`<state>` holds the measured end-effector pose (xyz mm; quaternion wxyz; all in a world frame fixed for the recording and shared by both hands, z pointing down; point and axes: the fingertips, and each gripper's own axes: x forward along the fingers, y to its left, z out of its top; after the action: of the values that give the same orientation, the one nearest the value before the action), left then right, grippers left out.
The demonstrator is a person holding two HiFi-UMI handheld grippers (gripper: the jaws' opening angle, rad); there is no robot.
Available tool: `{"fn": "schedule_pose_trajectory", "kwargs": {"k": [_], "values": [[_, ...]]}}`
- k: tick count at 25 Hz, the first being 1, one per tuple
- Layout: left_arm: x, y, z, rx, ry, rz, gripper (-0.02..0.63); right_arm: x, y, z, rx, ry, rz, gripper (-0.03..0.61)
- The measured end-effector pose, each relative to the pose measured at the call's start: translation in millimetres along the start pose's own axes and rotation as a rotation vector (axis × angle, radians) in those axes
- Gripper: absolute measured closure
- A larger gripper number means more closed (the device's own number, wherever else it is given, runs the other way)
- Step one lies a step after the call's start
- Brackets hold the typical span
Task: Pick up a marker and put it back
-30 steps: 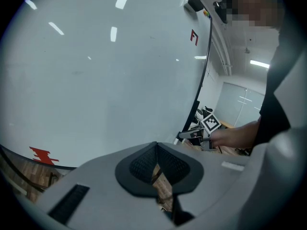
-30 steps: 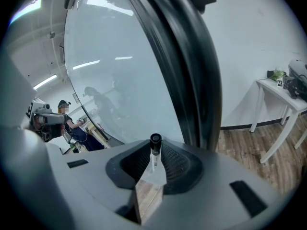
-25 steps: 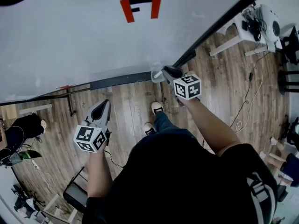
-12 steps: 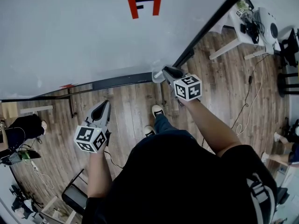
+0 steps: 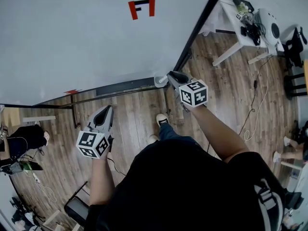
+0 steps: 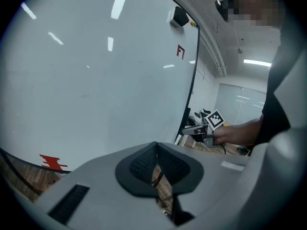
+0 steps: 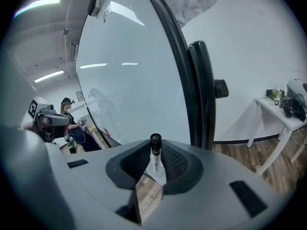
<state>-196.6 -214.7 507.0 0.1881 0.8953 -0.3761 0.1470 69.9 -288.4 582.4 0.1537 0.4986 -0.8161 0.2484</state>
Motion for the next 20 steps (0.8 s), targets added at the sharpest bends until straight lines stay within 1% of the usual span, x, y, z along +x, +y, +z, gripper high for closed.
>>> {"fn": "schedule_pose_trajectory", "kwargs": {"k": [8,20], "values": [[-14,-11,1,0.015,-0.018,-0.009,0.600,-31,4,3,0.001,-0.028,-0.026,0.517],[-26,-32,4,0.041,-0.037,-0.027,0.600,-75,7,5,0.018,-0.098,-0.054,0.517]]}}
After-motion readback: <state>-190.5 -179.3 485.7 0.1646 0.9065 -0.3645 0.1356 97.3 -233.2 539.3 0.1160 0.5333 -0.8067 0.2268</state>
